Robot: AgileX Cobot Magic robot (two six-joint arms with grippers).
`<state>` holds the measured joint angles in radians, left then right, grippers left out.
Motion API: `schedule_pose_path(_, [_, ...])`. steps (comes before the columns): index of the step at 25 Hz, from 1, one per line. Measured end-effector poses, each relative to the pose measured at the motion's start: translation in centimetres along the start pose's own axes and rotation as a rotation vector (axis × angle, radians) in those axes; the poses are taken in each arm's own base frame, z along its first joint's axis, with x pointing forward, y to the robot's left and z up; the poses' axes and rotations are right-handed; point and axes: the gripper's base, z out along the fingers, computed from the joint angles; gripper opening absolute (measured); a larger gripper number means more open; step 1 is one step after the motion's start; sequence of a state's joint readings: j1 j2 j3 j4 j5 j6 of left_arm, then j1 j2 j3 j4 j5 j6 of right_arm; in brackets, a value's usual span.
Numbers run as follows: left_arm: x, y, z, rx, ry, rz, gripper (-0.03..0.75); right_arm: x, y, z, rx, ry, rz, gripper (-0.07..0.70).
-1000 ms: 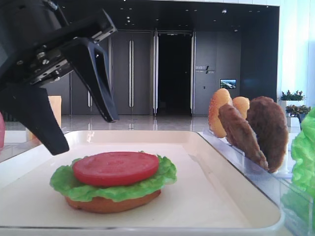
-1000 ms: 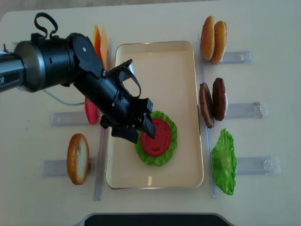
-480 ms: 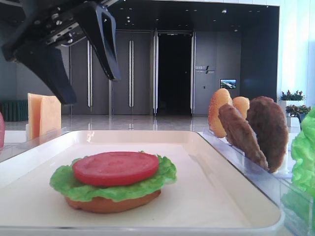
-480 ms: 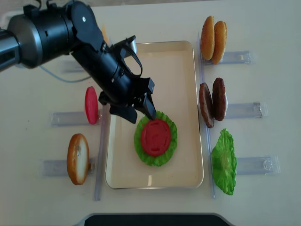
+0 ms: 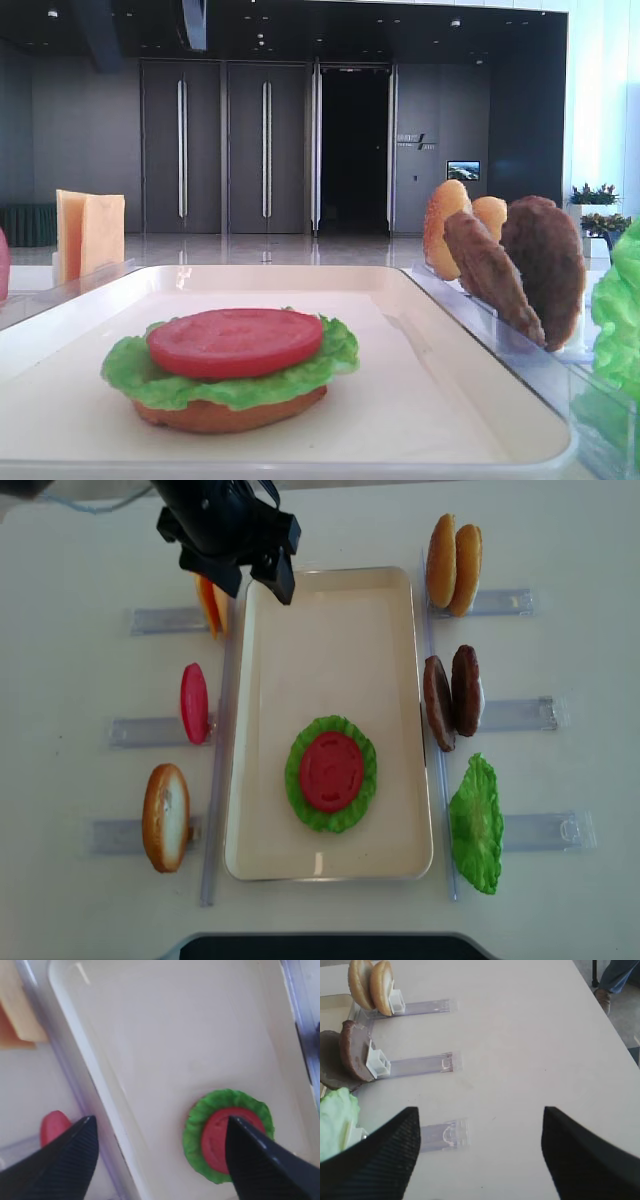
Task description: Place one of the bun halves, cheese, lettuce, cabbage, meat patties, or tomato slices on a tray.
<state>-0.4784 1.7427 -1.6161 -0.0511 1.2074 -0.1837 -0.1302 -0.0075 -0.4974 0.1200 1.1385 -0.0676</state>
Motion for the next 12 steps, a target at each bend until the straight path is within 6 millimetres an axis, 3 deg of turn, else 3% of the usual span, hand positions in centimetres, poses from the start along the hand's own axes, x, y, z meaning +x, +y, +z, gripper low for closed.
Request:
schedule_pose_path(6, [-1.1,2.1,-1.5,-0.095,-0.055,-0.016,0.613,0.0,0.0,0.0,0.000,0.000,0.000,0.514])
schedule_pose_path(12, [-1.5,7.8,-2.0,-0.149,-0.054,-0.103,0.614,0.0,0.0,0.0,0.000,0.000,0.000,0.514])
